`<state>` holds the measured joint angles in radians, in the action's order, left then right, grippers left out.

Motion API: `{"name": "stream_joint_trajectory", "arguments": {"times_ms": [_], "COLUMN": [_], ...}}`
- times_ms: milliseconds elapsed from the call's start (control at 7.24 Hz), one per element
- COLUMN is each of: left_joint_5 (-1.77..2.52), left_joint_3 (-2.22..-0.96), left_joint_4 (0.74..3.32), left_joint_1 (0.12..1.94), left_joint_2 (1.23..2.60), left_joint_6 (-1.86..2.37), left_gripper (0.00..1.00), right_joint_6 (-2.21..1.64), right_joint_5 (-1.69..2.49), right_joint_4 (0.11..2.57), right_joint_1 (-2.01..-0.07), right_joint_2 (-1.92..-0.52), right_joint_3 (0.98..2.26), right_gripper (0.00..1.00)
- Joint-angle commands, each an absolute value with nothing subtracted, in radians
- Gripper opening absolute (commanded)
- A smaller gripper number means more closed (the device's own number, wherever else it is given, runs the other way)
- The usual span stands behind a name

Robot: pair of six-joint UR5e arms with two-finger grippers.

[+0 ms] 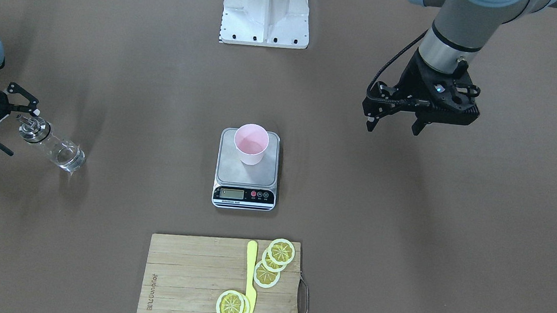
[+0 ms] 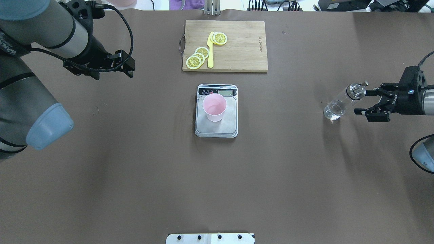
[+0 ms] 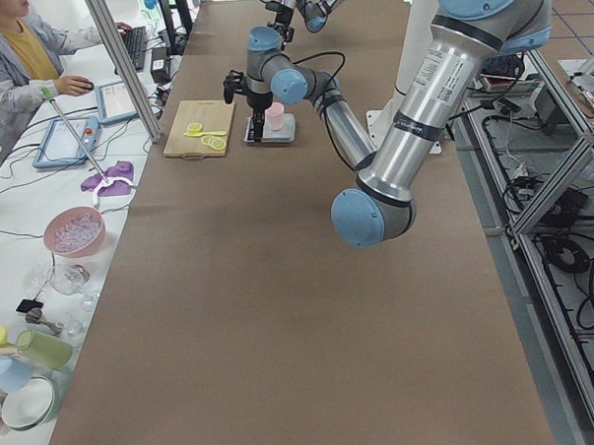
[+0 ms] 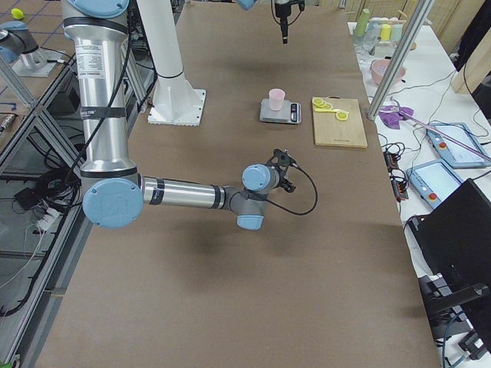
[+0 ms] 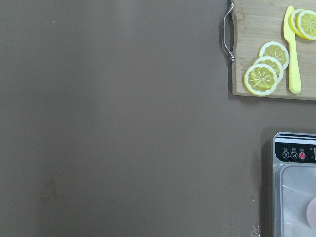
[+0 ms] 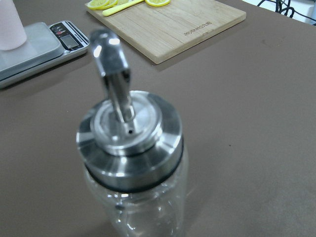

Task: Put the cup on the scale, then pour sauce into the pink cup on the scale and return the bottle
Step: 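Reach the right gripper to the glass sauce bottle and grasp it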

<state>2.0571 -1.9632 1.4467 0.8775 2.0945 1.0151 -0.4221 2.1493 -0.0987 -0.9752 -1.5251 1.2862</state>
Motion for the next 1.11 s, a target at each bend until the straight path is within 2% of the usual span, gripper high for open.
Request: {"name": "stream_joint_trajectory", "arguments": {"times_ms": [0,691,967], "left_joint_5": [2.057,2.057,2.057], "left_joint_3": [-1.965,-1.964,-1.965], "left_joint_4": [1.437,1.434,1.434], "left_joint_1": [0.877,0.876,0.877], "left_joint_2": [2.106,2.117,2.117], "left_joint_6": [1.028,1.051,1.051], "left_gripper": [0.97,0.97,0.97], "right_joint_6": [-0.55,-0.554,-0.552], "right_joint_5": [2.053,1.873,1.746], "right_joint_4": [-0.259,-0.424,-0.433], "right_joint_1": [-0.895,-0.841,-0.758], "right_joint_2": [-1.511,-1.459,-1.445], "right_joint_3": [1.227,1.097,1.094], "right_gripper": [0.93,0.9,0.89]}}
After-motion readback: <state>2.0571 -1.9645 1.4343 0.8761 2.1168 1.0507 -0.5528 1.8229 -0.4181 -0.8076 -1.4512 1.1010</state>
